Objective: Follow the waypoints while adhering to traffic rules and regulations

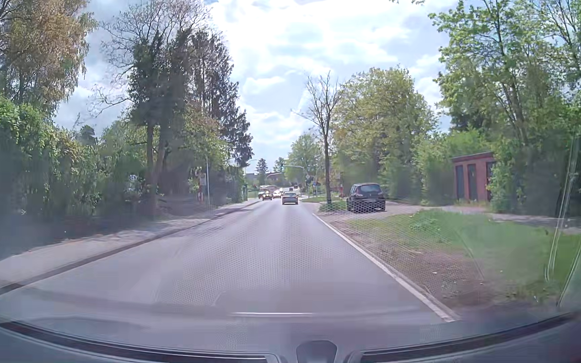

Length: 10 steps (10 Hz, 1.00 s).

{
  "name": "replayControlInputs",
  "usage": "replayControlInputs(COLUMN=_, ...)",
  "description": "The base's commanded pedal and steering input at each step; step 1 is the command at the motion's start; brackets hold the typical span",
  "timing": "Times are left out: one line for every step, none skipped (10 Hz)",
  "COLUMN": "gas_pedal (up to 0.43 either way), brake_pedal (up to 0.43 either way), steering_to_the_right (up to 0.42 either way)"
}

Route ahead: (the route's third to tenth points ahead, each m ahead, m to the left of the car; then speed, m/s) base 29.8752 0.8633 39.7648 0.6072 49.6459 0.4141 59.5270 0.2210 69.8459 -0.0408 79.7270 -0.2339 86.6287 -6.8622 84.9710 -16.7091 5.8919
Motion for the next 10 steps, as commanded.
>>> replayControlInputs(gas_pedal=0.0, brake_pedal=0.0, steering_to_the_right=0.0)
replayControlInputs(gas_pedal=0.0, brake_pedal=0.0, steering_to_the_right=0.001)
replayControlInputs(gas_pedal=0.0, brake_pedal=0.0, steering_to_the_right=0.002)
replayControlInputs(gas_pedal=0.0, brake_pedal=0.0, steering_to_the_right=0.001)
replayControlInputs(gas_pedal=0.0, brake_pedal=0.0, steering_to_the_right=0.001)
replayControlInputs(gas_pedal=0.0, brake_pedal=0.0, steering_to_the_right=0.002)
replayControlInputs(gas_pedal=0.0, brake_pedal=0.0, steering_to_the_right=0.002)
replayControlInputs(gas_pedal=0.0, brake_pedal=0.0, steering_to_the_right=0.002)
replayControlInputs(gas_pedal=0.0, brake_pedal=0.0, steering_to_the_right=0.001)
replayControlInputs(gas_pedal=0.0, brake_pedal=0.0, steering_to_the_right=0.001)
